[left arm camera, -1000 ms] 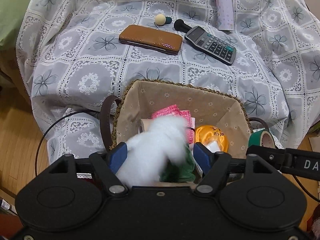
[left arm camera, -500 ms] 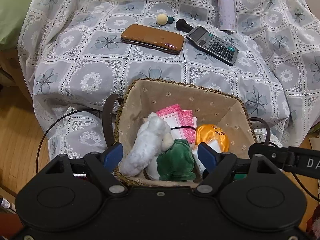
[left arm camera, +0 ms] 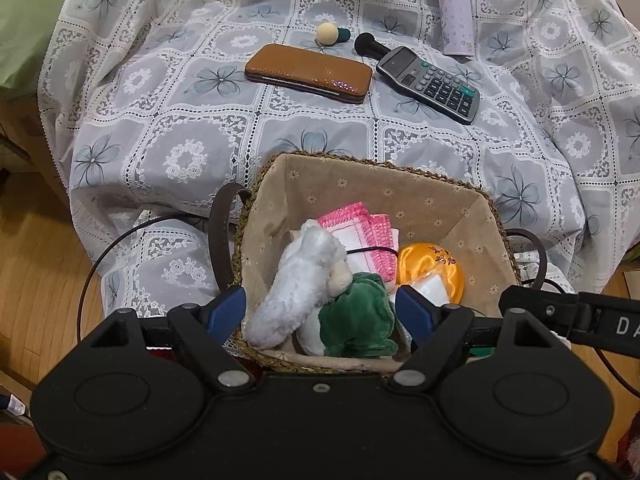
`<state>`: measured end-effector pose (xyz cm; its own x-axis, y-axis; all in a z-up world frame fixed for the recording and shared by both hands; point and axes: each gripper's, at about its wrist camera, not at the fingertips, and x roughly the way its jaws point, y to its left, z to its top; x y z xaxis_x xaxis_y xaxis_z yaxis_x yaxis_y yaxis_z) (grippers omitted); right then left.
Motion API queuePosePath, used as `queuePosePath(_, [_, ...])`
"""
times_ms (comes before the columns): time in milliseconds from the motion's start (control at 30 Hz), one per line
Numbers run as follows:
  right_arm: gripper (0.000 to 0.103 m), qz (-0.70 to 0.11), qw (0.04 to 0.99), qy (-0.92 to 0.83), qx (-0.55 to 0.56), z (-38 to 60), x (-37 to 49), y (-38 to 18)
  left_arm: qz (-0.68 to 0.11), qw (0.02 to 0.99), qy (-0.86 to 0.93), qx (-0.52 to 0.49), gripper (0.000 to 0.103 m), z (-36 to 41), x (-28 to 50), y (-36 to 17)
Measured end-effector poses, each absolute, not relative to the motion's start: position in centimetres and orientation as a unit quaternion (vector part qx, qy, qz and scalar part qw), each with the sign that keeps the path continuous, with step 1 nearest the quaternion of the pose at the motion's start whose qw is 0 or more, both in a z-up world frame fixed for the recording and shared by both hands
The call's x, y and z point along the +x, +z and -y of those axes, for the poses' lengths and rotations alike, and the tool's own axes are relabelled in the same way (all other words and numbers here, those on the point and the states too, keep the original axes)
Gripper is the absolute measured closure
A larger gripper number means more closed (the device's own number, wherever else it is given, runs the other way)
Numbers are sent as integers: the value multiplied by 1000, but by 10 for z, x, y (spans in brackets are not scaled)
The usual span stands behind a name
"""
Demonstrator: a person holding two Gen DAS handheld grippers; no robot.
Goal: Organize soft objects
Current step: 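Release the bunny with the left tool while the right tool drops the green tape roll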
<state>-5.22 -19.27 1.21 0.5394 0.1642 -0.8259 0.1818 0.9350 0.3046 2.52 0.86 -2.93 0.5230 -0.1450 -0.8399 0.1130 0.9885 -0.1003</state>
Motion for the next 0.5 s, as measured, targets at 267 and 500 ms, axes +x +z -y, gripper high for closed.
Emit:
queuePosePath(267, [53, -483, 857, -6, 182, 193, -52, 11, -484, 872, -72, -13, 25, -9, 25, -30])
queuePosePath(500, [52, -487, 855, -6, 181, 194, -50, 9, -484, 872, -66, -1, 25, -6, 25, -32])
